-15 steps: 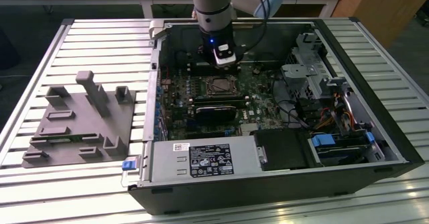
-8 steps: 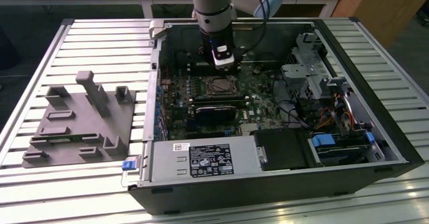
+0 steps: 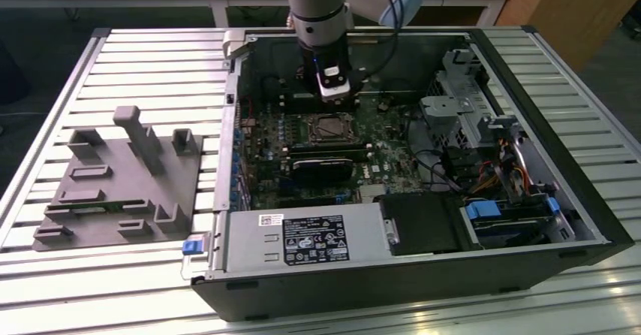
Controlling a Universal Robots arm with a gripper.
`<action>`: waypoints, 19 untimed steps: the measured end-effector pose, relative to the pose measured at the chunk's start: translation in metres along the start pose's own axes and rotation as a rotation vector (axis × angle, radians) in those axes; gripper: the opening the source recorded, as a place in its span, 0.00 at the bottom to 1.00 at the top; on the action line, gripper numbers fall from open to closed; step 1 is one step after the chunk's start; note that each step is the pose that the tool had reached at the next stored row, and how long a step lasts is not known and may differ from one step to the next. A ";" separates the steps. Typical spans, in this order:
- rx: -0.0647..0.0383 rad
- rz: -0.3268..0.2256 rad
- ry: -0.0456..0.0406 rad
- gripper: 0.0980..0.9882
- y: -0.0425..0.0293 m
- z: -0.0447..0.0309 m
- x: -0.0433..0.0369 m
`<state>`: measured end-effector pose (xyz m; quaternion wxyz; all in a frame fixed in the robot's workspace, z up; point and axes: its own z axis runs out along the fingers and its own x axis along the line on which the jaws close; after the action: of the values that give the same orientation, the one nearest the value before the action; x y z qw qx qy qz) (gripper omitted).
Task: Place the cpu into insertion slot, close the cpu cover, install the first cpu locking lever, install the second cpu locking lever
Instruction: 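Install the first cpu locking lever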
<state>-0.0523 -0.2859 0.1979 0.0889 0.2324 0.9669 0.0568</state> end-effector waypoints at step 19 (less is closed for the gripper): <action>0.011 -0.002 -0.0010 0.01 0.0006 -0.0158 -0.0033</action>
<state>-0.0523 -0.2880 0.2139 0.0882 0.2320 0.9674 0.0511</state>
